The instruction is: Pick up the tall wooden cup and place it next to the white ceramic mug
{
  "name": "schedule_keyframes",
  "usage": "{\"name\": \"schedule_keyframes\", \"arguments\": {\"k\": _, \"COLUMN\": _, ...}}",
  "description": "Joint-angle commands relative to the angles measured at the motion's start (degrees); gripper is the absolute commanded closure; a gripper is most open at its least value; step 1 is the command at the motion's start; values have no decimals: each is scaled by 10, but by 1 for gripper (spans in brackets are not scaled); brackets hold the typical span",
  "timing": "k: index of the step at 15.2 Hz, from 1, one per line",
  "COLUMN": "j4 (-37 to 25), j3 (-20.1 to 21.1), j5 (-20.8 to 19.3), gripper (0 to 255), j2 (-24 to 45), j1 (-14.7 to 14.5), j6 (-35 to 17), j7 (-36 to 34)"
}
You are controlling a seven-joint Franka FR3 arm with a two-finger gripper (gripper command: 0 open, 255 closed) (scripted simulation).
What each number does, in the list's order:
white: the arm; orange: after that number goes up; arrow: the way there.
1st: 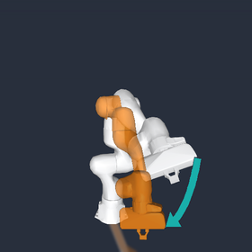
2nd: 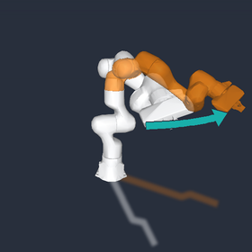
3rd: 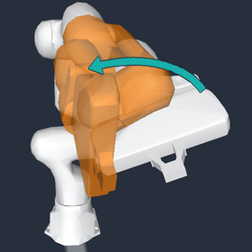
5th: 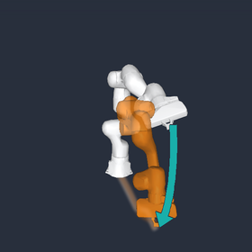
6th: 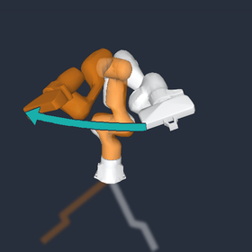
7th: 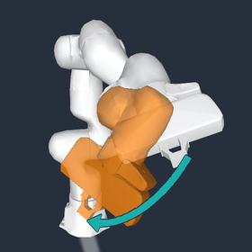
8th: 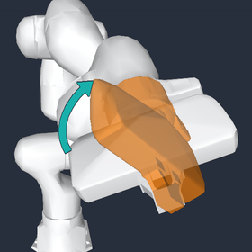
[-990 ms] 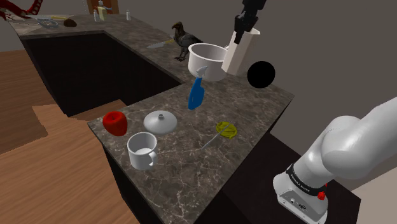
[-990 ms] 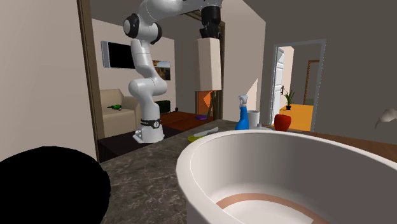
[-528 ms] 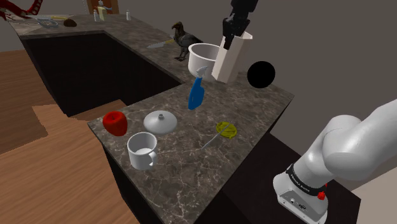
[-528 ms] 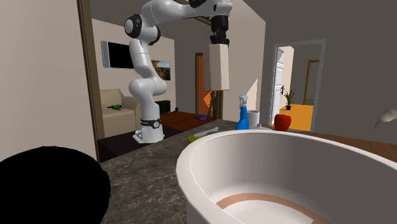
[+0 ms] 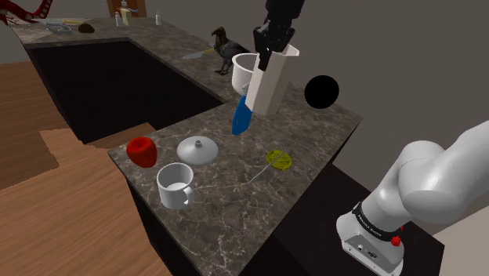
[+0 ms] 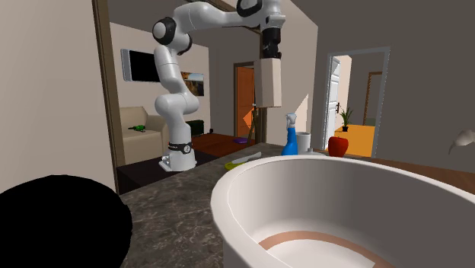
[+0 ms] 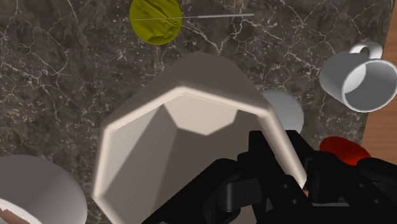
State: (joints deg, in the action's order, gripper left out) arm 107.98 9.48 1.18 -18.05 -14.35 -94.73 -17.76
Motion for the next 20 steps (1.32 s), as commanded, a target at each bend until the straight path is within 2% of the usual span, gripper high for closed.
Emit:
{"name": "schedule_keyframes", "arguments": {"k": 1, "j4": -16, "j3": 20, "j5": 2, "gripper": 255, "j2": 11, "j1": -9, "j6": 4, "j7": -30}}
{"name": "schedule_keyframes", "arguments": {"k": 9, "j4": -84, "j3": 99, "j5": -5, "gripper": 255, "j2": 73, "j1": -47, "j6": 12, "j7": -148}}
{"name": "schedule_keyframes", "arguments": {"k": 20, "j4": 17, "j3": 99, "j5": 0, "gripper": 255, "j2": 58, "j1": -49, "j6": -74, "j7": -148}}
